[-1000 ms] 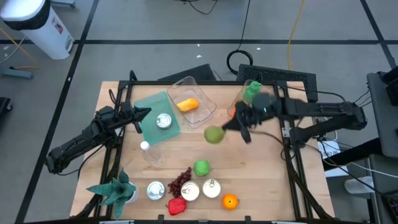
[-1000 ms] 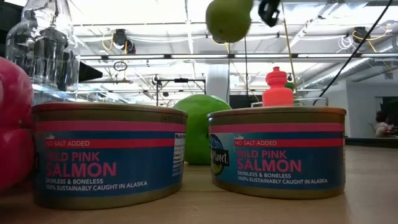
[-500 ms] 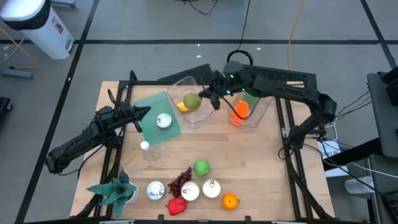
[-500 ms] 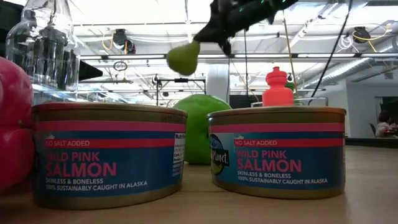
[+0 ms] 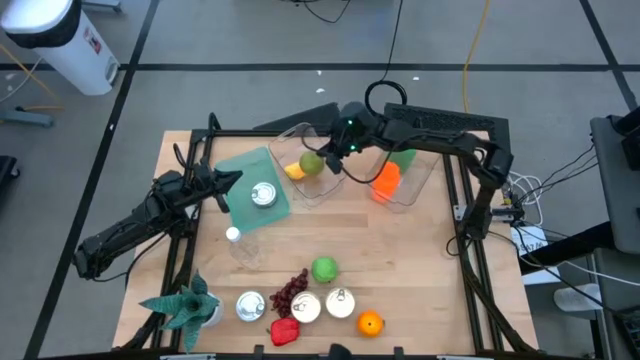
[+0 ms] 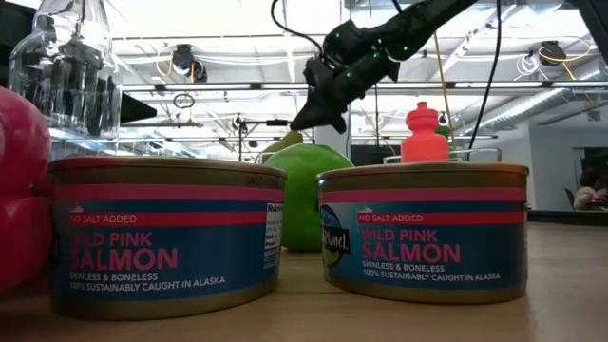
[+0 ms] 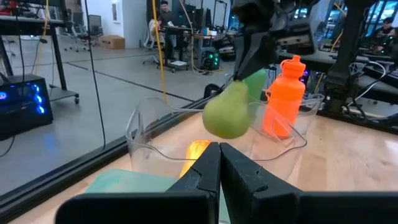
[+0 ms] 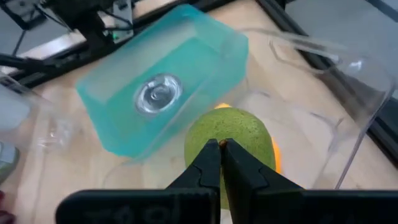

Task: Pick & Place Food Item
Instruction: Put the green pear into the left transparent bin

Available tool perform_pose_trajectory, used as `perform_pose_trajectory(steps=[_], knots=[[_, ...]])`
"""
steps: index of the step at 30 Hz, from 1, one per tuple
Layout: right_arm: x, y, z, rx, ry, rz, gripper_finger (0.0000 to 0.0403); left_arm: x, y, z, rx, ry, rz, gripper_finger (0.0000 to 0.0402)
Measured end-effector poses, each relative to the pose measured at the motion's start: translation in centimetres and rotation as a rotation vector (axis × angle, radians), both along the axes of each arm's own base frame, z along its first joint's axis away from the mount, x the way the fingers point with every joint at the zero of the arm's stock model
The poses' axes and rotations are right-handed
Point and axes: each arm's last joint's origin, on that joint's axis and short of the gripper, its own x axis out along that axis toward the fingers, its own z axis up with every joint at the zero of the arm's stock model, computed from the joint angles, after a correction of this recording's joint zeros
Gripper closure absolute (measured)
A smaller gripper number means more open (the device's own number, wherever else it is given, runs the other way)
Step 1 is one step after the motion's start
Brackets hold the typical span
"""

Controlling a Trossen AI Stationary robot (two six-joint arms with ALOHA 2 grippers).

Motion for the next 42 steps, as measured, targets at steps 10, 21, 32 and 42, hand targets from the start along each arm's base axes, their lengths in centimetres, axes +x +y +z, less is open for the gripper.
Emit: perform_pose_trajectory(steps=[10, 21, 32, 42], knots=[[0.3, 0.3, -1.2, 0.004, 0.057, 0.027, 0.0402, 0.0, 0.1, 0.0, 0.003, 0.001, 0.023, 0.0387], [0.2, 1.7, -2.4, -0.077, 0.174, 0.033, 0.0401, 0.0, 0.1, 0.0, 0.001, 0.001, 0.024, 0.0387], [0.4, 2.4, -2.6, -0.069, 0.181, 0.047, 0.0400, 0.0, 0.1, 0.0, 0.000, 0.000, 0.024, 0.0387], [0.1, 2.7, -3.4, -0.047, 0.216, 0.045, 0.0399, 0.0, 0.1, 0.0, -0.001, -0.001, 0.025, 0.0387]])
